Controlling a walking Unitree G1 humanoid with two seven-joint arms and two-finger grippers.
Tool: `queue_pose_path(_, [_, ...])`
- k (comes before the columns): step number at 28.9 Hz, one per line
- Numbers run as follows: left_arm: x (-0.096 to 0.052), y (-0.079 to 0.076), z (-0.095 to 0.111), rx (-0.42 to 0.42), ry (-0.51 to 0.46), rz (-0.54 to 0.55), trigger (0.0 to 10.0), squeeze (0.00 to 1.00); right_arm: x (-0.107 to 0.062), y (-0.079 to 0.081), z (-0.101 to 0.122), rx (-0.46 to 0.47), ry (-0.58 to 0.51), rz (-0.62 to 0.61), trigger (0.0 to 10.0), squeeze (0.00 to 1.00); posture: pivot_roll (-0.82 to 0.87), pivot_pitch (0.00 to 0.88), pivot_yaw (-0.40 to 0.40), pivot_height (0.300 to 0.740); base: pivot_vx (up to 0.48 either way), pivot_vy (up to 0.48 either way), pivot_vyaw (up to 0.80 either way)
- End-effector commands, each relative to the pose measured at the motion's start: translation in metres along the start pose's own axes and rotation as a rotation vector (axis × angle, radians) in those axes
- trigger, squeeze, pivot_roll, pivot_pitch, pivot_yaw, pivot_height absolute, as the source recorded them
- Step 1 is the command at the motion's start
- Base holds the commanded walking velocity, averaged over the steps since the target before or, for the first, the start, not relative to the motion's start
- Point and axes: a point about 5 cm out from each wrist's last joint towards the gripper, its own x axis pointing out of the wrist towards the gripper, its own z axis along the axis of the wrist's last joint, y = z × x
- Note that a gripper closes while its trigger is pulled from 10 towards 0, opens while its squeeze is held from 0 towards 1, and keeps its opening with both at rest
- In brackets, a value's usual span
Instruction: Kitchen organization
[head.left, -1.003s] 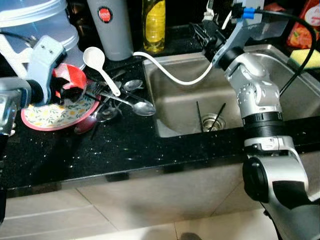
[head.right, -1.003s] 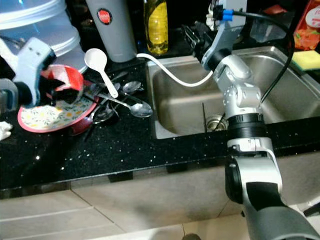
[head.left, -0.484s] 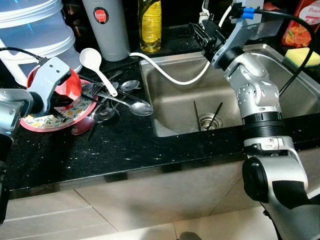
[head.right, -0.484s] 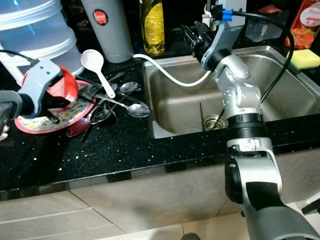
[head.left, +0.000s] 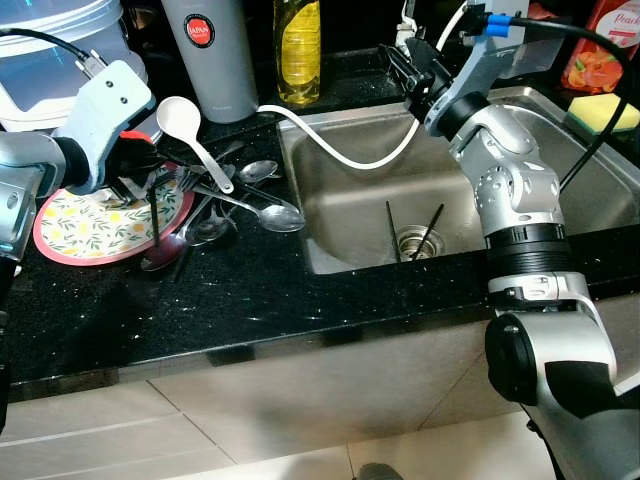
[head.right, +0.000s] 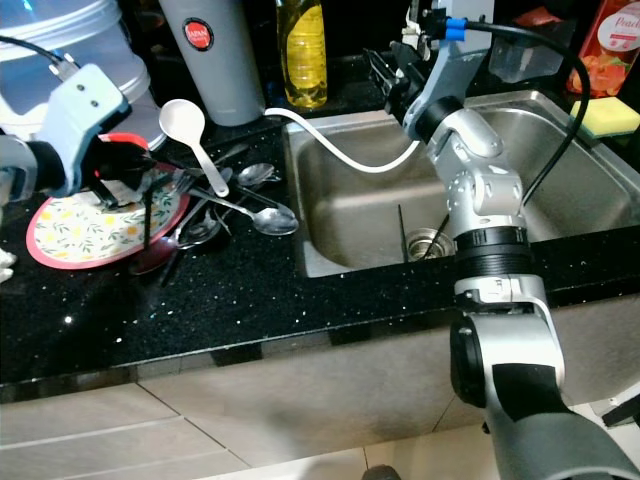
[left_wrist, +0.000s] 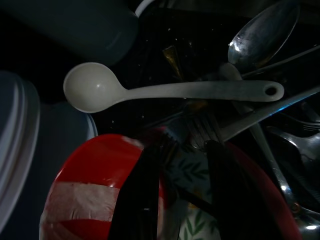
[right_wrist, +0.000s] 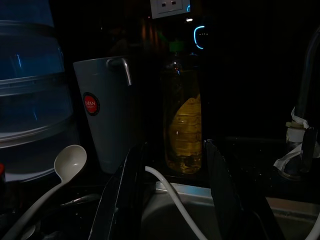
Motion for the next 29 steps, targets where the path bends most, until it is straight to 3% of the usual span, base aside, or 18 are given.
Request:
queue_pose_path(1, [-0.012,0.009,0.003,-0.007,0.009,0.028,10.0,0.00,0.001,0.003,0.002,-0.006,-0.005,0.013,10.0,0.00,0.02,0.010,0.056,0.740,0.000,0.000,0.00])
queue_pose_path(6, [-0.008,0.012,-0.013,-0.065,0.072,0.057,10.0,0.00,0.001,0.003,0.001,-0.006,-0.002,0.011,10.0,0.00,0.01,0.014,0.055,0.740,0.000,0.000,0.00])
queue_pose_path(10, [-0.005,0.013,-0.045,-0.135,0.168,0.074,10.0,0.00,0.001,0.002,0.001,-0.008,0.003,0.009,10.0,0.00,0.01,0.018,0.050,0.740,0.000,0.000,0.00])
queue_pose_path(20, [0.000,0.010,-0.063,-0.161,0.230,0.076,10.0,0.00,0.003,0.004,0.001,-0.007,0.002,0.017,10.0,0.00,0.01,0.017,0.043,0.740,0.000,0.000,0.00])
queue_pose_path(21, [0.001,0.013,-0.065,-0.142,0.242,0.110,0.8,0.00,0.003,0.004,0.002,-0.007,0.001,0.018,10.0,0.00,0.01,0.017,0.044,0.740,0.000,0.000,0.00])
queue_pose_path(22, [0.001,0.013,-0.065,-0.142,0.242,0.110,0.8,0.00,0.003,0.004,0.002,-0.007,0.001,0.018,10.0,0.00,0.01,0.017,0.044,0.740,0.000,0.000,0.00])
queue_pose_path(23, [0.001,0.014,-0.066,-0.130,0.245,0.118,0.0,0.00,0.003,0.005,0.002,-0.007,0.001,0.018,10.0,0.00,0.01,0.016,0.044,0.740,0.000,0.000,0.00])
queue_pose_path(29, [0.000,0.020,-0.056,-0.012,0.212,0.172,0.0,0.00,0.002,0.004,0.001,-0.005,-0.001,0.013,10.0,0.00,0.01,0.014,0.052,0.740,0.000,0.000,0.00])
